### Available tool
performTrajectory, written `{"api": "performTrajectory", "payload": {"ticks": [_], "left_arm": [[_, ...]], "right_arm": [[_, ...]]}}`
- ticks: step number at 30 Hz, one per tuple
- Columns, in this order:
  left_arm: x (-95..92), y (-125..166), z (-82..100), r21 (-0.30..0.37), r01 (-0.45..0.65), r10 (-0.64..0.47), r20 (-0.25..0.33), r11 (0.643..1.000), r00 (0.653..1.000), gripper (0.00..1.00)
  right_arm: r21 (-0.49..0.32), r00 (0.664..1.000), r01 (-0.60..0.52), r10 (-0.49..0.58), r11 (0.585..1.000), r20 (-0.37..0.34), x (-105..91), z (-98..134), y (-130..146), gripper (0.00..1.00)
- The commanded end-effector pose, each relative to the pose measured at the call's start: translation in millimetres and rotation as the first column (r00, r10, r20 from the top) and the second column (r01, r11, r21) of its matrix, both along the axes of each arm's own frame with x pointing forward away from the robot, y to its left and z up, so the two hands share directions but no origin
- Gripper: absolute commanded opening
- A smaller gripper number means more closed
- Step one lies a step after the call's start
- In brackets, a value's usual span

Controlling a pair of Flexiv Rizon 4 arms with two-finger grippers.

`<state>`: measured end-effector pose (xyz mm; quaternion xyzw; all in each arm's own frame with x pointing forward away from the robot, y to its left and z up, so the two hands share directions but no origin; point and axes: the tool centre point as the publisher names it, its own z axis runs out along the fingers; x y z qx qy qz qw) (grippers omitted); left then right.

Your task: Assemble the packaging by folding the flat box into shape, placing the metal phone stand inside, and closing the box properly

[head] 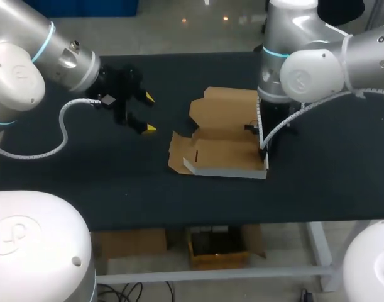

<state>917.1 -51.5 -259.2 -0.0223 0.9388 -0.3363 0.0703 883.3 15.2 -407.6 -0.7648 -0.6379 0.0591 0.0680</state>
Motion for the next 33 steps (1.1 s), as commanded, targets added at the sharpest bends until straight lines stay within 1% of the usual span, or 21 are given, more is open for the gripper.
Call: {"api": "performTrajectory", "payload": {"ticks": [1,3,8,13,20,26,29,30,31,33], "left_arm": [[0.0,-0.2,1.0,0.006,-0.001,0.001,-0.002,1.0,1.0,1.0],[0.0,-0.2,1.0,0.006,-0.001,0.001,-0.002,1.0,1.0,1.0],[0.0,-0.2,1.0,0.006,-0.001,0.001,-0.002,1.0,1.0,1.0],[0.0,-0.2,1.0,0.006,-0.001,0.001,-0.002,1.0,1.0,1.0],[0.0,-0.2,1.0,0.006,-0.001,0.001,-0.002,1.0,1.0,1.0],[0.0,-0.2,1.0,0.006,-0.001,0.001,-0.002,1.0,1.0,1.0],[0.0,-0.2,1.0,0.006,-0.001,0.001,-0.002,1.0,1.0,1.0],[0.0,-0.2,1.0,0.006,-0.001,0.001,-0.002,1.0,1.0,1.0],[0.0,-0.2,1.0,0.006,-0.001,0.001,-0.002,1.0,1.0,1.0],[0.0,-0.2,1.0,0.006,-0.001,0.001,-0.002,1.0,1.0,1.0]], "right_arm": [[-0.014,0.997,0.007,-0.006,1.0,0.082,-3.3,-2.2,-1.7,0.12],[-0.027,0.995,0.019,-0.017,0.999,0.094,-1.7,-3.3,-1.2,0.12],[-0.032,0.992,0.026,-0.022,0.999,0.121,1.6,-4.8,-0.4,0.09],[-0.036,0.989,0.027,-0.021,0.999,0.147,5.0,-6.0,0.8,0.09],[-0.026,0.986,0.027,-0.023,0.999,0.163,9.1,-9.6,0.7,0.09],[-0.02,0.987,0.022,-0.019,1.0,0.161,10.8,-11.8,1.4,0.11],[-0.019,0.987,0.021,-0.018,1.0,0.159,11.1,-12.3,1.6,0.08],[-0.018,0.987,0.02,-0.017,1.0,0.159,11.1,-12.3,1.6,0.05],[-0.018,0.987,0.019,-0.016,1.0,0.16,11.2,-12.3,1.7,0.0],[-0.02,0.987,0.015,-0.012,1.0,0.161,11.4,-12.0,2.2,0.0]]}}
